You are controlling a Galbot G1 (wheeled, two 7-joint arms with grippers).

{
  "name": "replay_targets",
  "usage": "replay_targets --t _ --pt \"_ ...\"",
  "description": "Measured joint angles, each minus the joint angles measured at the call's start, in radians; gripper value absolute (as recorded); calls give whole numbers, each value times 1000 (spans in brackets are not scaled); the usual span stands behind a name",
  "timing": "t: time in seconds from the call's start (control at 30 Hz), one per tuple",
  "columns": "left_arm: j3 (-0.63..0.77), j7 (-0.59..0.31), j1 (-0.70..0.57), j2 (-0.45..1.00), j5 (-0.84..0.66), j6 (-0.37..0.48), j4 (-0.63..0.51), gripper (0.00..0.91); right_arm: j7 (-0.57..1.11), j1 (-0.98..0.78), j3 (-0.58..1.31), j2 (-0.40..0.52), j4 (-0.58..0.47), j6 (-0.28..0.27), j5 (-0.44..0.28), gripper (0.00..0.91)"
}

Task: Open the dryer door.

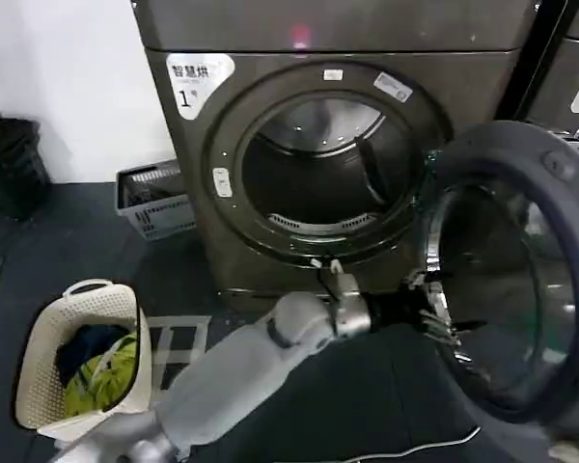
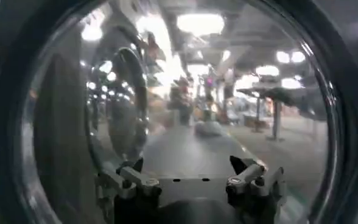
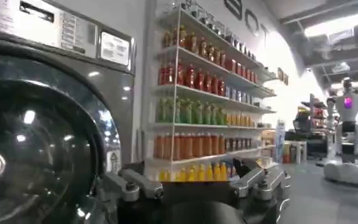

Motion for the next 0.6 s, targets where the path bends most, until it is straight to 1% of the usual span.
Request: replay_targets --t 0.13,0.3,0.43,0.53,0.6 --pt "31 -15 -22 -43 2 -3 37 907 18 -13 29 -3 -22 20 -18 907" --pt "59 -24 -56 -96 -5 -17 98 907 24 -37 72 -12 -28 55 -16 907" --pt "70 -34 -74 -145 0 -29 145 907 34 -59 110 -12 -21 81 1 907" --pt "77 -48 -80 -183 10 -52 178 907 33 -71 129 -13 -21 85 21 907" --pt "80 -54 -88 -182 19 -61 205 907 31 -75 136 -12 -15 85 32 907"
